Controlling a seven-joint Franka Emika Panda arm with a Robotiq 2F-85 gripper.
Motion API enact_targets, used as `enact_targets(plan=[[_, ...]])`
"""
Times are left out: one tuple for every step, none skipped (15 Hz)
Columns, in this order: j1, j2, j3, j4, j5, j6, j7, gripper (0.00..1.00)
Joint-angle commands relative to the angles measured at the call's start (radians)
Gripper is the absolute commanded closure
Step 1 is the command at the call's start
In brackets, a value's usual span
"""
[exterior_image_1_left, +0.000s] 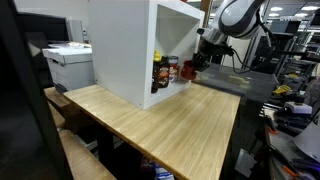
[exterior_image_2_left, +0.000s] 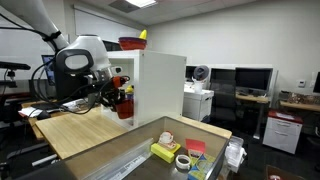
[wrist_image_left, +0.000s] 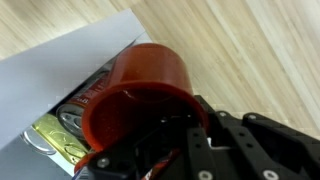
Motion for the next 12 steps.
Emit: enact_targets(plan=[[-0.011,-0.026,0.013,0.021,-0.042,0.000,0.033,0.98],[-0.008,-0.039,0.013,0.027,-0.039,0.002,0.027,0.98],[-0.009,-0.046,0.015,0.030,-0.044,0.003,0.029,0.98],[-0.008,-0.055,0.016,0.034,-0.047,0.005,0.027,0.98],[-0.009,-0.061,0.016,0.036,-0.056,0.008,0.030,0.98],[-0.008,-0.069,0.015,0.040,-0.062,0.009,0.029,0.98],[-0.007,-0.076,0.013,0.044,-0.067,0.011,0.028,0.98],[-0.006,-0.082,0.011,0.047,-0.072,0.013,0.029,0.98],[-0.005,-0.089,0.010,0.050,-0.074,0.015,0.026,0.98],[-0.004,-0.096,0.009,0.054,-0.075,0.016,0.026,0.98],[-0.003,-0.099,0.008,0.056,-0.076,0.017,0.027,0.98],[-0.002,-0.106,0.007,0.060,-0.073,0.020,0.025,0.98]])
